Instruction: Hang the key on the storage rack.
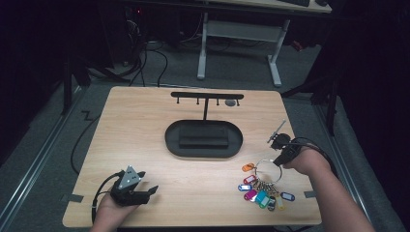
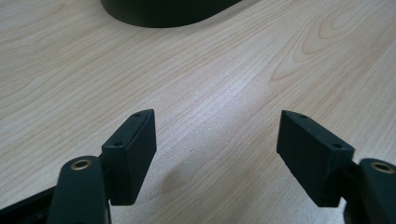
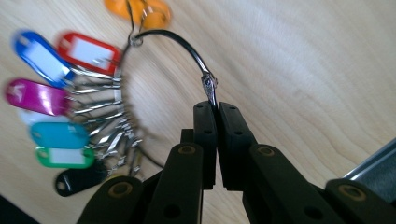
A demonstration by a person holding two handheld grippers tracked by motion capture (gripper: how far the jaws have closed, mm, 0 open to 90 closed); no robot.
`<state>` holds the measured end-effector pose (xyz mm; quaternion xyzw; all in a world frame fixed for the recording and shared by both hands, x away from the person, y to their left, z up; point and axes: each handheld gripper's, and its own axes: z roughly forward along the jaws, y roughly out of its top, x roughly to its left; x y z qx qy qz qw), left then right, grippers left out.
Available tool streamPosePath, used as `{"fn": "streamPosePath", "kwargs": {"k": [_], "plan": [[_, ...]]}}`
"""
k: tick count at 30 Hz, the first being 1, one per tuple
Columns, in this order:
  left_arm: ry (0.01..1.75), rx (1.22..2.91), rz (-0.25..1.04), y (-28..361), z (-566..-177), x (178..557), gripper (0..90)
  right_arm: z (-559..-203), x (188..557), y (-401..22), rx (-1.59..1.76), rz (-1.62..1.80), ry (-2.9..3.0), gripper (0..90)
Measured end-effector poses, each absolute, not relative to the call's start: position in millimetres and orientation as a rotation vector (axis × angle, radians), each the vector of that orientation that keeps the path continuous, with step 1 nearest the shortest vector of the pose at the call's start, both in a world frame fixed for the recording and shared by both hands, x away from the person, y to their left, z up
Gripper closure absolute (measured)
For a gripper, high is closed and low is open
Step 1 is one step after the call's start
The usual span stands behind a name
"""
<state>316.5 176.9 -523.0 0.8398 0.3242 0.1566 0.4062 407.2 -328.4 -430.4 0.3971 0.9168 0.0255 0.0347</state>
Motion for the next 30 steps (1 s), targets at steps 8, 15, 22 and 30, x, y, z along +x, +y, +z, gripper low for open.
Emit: {"fn": "streamPosePath", "kwargs": {"k": [8, 15, 22, 30], "plan": [[0.822, 2.112, 0.392, 178.8, -522.3, 316.6, 29.2, -400.3, 387.1, -319.8, 1.200, 0.092, 2.807, 87.9], [0.824, 2.104, 0.379, 178.9, -524.2, 319.1, 29.2, -353.6, 370.1, -306.7, 1.217, 0.117, 2.762, 88.0], [0.810, 2.104, 0.370, 177.1, -525.9, 321.5, 30.0, -321.6, 371.1, -290.6, 1.175, 0.108, 2.729, 88.0], [0.791, 2.106, 0.363, 176.4, -524.2, 322.2, 30.0, -311.3, 385.3, -277.4, 1.193, 0.109, 2.712, 88.1]]}}
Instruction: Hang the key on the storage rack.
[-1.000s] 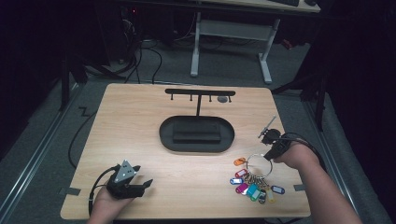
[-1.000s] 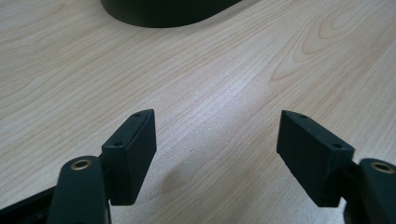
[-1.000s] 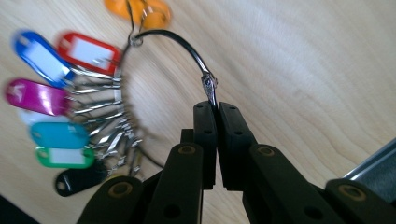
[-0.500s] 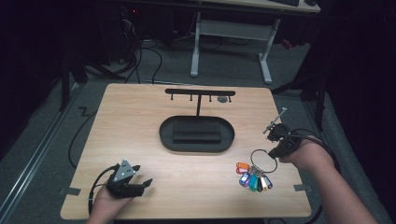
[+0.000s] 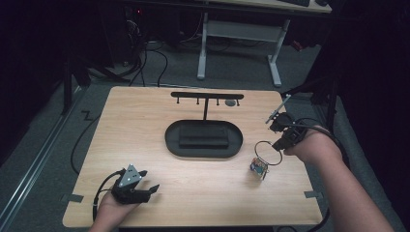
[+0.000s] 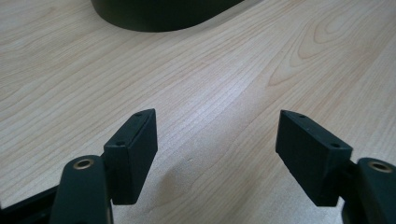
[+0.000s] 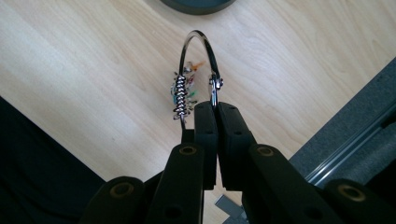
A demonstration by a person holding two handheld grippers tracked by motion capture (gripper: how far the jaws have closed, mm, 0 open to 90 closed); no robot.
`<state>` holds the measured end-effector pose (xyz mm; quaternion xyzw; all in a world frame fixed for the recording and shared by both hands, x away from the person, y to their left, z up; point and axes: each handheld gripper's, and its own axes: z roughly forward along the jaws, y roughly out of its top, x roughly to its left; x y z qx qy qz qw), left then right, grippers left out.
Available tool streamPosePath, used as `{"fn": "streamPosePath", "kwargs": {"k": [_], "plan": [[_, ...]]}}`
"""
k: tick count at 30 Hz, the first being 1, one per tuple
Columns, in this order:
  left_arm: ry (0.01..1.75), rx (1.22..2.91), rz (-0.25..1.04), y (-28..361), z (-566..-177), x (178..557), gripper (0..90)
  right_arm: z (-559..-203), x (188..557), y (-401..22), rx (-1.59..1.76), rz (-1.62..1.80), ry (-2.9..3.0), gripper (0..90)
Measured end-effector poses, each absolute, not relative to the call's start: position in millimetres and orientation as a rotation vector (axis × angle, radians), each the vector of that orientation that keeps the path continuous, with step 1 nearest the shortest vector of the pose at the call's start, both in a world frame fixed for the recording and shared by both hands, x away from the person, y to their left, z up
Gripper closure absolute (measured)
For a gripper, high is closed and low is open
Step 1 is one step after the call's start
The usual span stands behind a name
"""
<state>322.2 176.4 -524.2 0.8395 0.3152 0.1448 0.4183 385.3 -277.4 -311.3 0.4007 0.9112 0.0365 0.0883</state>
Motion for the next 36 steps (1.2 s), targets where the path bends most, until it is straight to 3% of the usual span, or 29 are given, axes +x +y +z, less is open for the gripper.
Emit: {"fn": "streamPosePath", "kwargs": {"k": [24, 36], "plan": [[0.797, 2.083, 0.354, 185.1, -523.7, 319.7, 29.1, -277.5, 433.7, -242.3, 1.149, 0.166, 2.694, 88.1], [0.790, 2.080, 0.353, 185.0, -524.3, 319.5, 29.3, -278.7, 465.0, -227.5, 1.131, 0.175, 2.697, 88.2]]}}
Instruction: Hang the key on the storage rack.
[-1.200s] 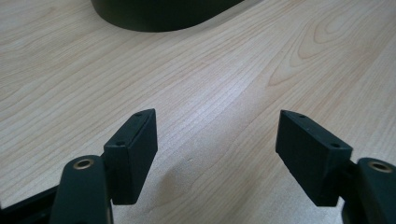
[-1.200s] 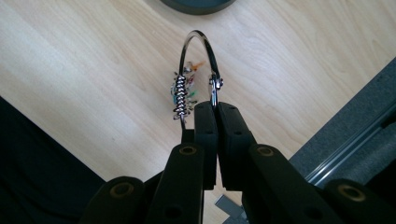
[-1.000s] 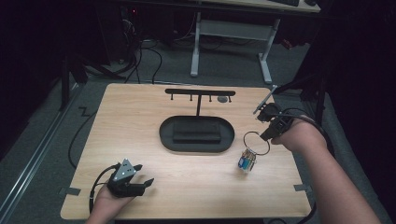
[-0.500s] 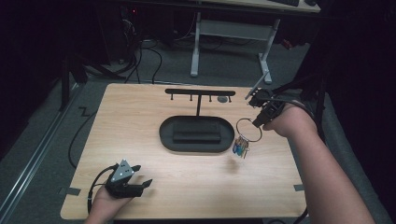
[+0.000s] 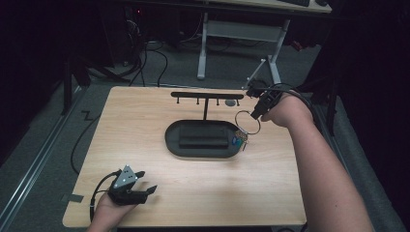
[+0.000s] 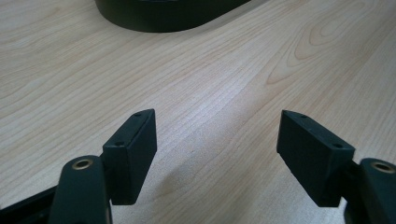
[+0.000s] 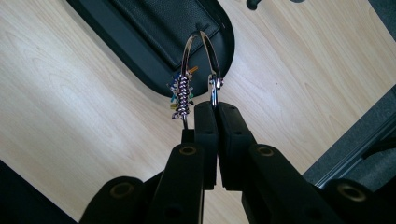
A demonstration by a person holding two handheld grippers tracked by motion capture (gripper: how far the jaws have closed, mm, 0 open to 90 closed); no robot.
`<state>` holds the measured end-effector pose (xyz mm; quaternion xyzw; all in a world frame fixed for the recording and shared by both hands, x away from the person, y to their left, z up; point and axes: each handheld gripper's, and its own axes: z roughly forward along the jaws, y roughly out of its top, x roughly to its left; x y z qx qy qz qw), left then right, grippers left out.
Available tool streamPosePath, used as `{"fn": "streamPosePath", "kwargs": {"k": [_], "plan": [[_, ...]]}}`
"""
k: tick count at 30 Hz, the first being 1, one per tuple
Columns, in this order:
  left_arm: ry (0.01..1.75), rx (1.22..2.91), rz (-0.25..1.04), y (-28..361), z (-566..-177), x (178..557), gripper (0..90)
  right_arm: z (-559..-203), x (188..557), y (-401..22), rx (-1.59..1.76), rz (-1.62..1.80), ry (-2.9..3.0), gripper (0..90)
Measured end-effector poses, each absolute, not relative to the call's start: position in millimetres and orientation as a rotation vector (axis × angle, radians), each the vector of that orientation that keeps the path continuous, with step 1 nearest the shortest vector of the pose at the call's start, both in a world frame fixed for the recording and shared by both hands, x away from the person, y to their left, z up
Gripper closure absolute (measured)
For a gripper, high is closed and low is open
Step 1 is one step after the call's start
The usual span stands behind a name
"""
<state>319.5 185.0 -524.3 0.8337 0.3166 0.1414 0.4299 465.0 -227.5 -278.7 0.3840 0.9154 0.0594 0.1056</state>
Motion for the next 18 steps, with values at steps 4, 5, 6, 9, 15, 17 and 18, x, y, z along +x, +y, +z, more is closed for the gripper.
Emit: {"fn": "streamPosePath", "kwargs": {"k": [4, 5, 6, 9, 15, 17, 18], "plan": [[0.797, 2.070, 0.351, 186.7, -524.0, 319.5, 29.3, -281.4, 473.8, -226.7, 1.131, 0.180, 2.696, 88.2], [0.797, 2.069, 0.350, 186.7, -524.2, 319.4, 29.5, -282.1, 475.1, -225.8, 1.153, 0.176, 2.690, 88.1], [0.796, 2.068, 0.347, 186.9, -524.1, 319.4, 29.6, -282.8, 476.8, -225.3, 1.152, 0.165, 2.685, 88.2], [0.794, 2.065, 0.340, 186.2, -524.3, 320.0, 29.7, -285.2, 482.2, -222.5, 1.140, 0.149, 2.682, 88.1], [0.790, 2.062, 0.338, 185.6, -524.3, 319.7, 29.7, -286.6, 492.5, -219.7, 1.169, 0.164, 2.669, 88.2], [0.791, 2.066, 0.342, 185.9, -524.2, 319.4, 29.7, -288.9, 496.6, -220.2, 1.174, 0.154, 2.665, 88.2], [0.791, 2.066, 0.342, 185.9, -524.2, 319.4, 29.7, -288.9, 496.6, -220.2, 1.174, 0.154, 2.665, 88.2]]}}
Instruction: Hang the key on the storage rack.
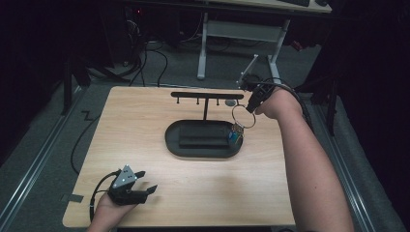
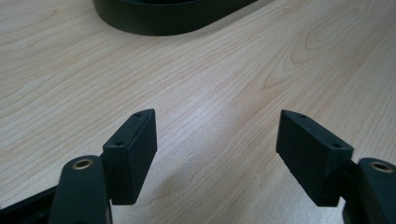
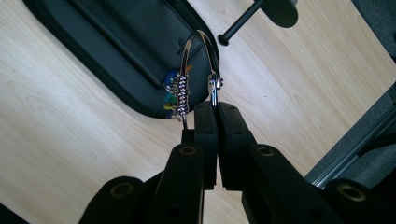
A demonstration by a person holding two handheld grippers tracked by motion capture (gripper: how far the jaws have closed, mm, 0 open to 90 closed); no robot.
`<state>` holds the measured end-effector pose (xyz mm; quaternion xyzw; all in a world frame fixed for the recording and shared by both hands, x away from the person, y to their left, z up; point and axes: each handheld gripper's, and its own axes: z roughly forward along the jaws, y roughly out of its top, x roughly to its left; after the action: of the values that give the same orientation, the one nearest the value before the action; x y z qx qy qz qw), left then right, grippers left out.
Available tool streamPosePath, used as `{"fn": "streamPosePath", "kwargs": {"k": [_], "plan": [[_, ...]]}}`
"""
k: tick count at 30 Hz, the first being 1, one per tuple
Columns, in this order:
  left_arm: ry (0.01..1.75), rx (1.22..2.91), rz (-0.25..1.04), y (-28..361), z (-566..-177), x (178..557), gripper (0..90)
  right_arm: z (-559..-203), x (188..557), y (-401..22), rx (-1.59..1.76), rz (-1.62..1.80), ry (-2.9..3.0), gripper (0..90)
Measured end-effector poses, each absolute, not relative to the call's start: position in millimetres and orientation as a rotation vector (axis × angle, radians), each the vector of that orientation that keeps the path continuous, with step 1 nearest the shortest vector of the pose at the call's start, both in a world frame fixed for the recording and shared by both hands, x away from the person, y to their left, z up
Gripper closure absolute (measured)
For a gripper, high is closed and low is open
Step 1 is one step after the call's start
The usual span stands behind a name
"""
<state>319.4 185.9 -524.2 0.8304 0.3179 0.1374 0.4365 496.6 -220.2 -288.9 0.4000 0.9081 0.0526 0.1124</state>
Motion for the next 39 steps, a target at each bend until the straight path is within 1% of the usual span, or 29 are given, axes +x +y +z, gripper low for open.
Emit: {"fn": "streamPosePath", "kwargs": {"k": [9, 30, 32, 35, 38, 39], "plan": [[0.802, 2.056, 0.338, 189.6, -523.8, 319.0, 29.7, -289.4, 514.4, -217.2, 1.160, 0.155, 2.646, 88.1], [0.793, 2.070, 0.334, 192.3, -523.3, 318.7, 29.8, -306.2, 535.0, -216.8, 1.200, 0.167, 2.651, 87.5], [0.791, 2.069, 0.341, 191.5, -523.6, 318.7, 29.8, -307.1, 535.2, -216.3, 1.187, 0.177, 2.651, 85.7], [0.790, 2.073, 0.340, 190.8, -523.5, 319.0, 29.8, -306.1, 533.3, -215.9, 1.182, 0.202, 2.631, 80.3], [0.789, 2.072, 0.342, 189.9, -523.6, 318.8, 29.8, -304.0, 530.4, -216.3, 1.181, 0.225, 2.621, 79.1], [0.784, 2.074, 0.346, 189.4, -523.3, 318.6, 29.8, -301.5, 526.8, -216.9, 1.189, 0.245, 2.603, 77.4]]}}
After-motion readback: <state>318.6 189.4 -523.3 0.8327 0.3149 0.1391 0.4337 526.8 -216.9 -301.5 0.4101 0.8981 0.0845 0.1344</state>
